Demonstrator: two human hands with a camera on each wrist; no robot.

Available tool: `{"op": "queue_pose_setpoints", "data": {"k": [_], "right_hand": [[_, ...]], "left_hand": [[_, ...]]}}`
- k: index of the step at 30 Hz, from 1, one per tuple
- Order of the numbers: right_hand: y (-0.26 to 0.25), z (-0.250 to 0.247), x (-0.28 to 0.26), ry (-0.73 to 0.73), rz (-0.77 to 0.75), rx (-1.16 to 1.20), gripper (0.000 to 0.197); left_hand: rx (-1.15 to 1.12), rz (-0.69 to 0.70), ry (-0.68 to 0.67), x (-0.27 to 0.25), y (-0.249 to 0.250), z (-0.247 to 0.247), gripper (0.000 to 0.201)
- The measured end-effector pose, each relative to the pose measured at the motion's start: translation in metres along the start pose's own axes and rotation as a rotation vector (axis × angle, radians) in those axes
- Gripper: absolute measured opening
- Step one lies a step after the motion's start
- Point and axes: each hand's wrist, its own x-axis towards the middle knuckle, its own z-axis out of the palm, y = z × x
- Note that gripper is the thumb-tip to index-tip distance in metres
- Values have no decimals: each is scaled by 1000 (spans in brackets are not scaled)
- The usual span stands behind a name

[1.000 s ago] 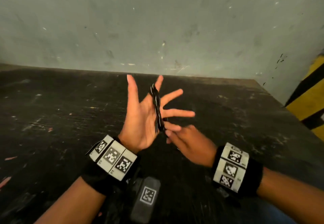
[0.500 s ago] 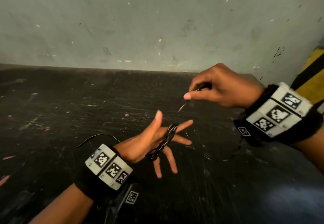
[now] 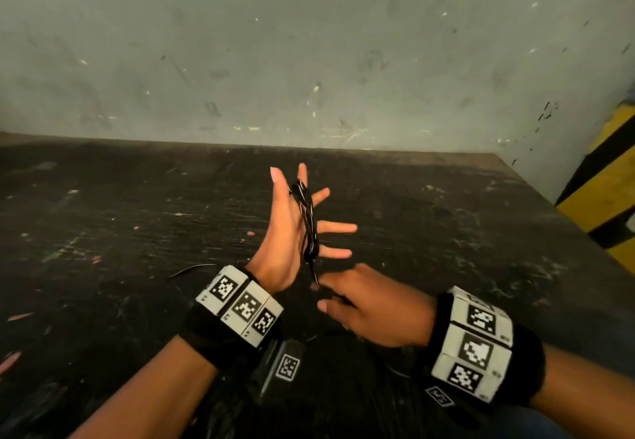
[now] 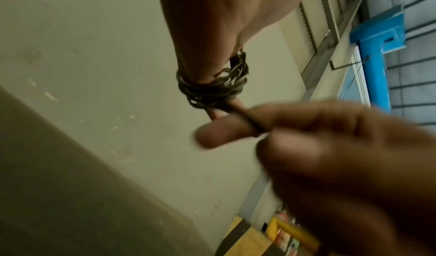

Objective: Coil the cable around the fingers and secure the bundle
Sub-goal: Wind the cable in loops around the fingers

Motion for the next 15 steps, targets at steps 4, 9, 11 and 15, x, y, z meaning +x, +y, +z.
{"op": "queue_pose_setpoints", "data": {"k": [4,9,11,15], "right_hand": [[-5,-46,2,15,-12,-140,8],[1,-113,5,-8,-9,-289,18],[9,-130,5,65,-45,-286,23],[34,-124,10,199,-55,-303,37]], "left_hand": [[493,-48,-32,-5,-21,-6,86],[598,-281,-302,-21,-28,-9,101],[516,-357,-425,-27,-21,-8,107],[148,-325,-583,-33,-3,-4,104]]}}
